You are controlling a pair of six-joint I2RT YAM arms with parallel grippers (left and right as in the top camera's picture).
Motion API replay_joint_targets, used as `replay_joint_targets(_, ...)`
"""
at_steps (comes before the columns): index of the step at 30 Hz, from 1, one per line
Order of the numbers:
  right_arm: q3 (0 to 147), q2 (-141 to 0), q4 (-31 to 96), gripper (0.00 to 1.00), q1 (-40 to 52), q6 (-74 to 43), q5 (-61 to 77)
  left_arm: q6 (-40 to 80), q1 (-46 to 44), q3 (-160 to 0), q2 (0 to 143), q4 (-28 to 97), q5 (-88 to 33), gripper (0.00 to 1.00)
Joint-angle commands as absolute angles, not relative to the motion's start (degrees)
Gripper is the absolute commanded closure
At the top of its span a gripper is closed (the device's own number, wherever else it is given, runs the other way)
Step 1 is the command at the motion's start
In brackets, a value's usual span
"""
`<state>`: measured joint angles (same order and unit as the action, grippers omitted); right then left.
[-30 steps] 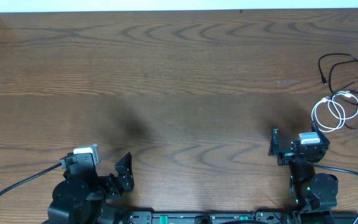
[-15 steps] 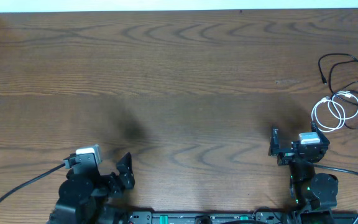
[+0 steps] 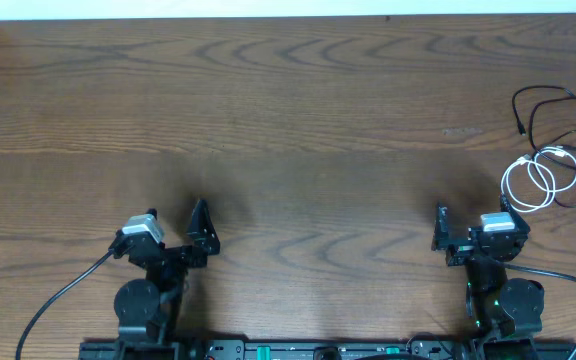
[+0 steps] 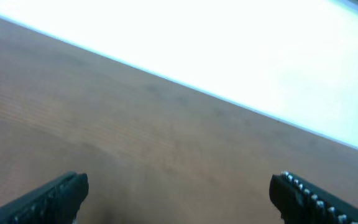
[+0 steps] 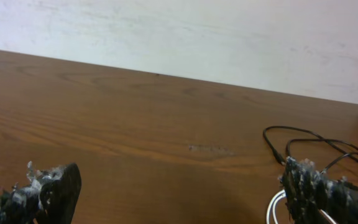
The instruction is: Untangle cables
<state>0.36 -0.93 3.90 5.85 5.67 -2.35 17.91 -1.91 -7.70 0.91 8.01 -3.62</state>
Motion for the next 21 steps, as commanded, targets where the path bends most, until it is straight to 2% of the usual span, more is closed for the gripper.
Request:
replay_joint_targets(1,0.32,-0.38,4.12,0.01,5.45,6.31,-2.20,14.26,-0.71,-2.70,0.08,-1.89,-5.91,0.02)
replay_joint_targets(3,0.32,-0.38,4.14,0.01,5.45,6.31,-2.20,10.81,-0.27,-0.08,0.08,-8.32,-6.76,0.02)
replay_joint_targets(8,0.32,-0.38,4.12,0.01,5.45,6.28,-2.20,0.40,-0.12,-0.23,0.08,-8.54,-6.68,0.02)
replay_joint_targets(14,0.32,-0.38,4.12,0.01,5.45,6.31,-2.20,-0.21,-0.12,-0.23,0.08,3.09,-6.68,0.02)
replay_joint_targets(21,0.32,-0.38,4.12,0.01,5.45,6.28,-2.20,-0.21,-0.12,-0.25,0.08,3.60,-6.46,0.02)
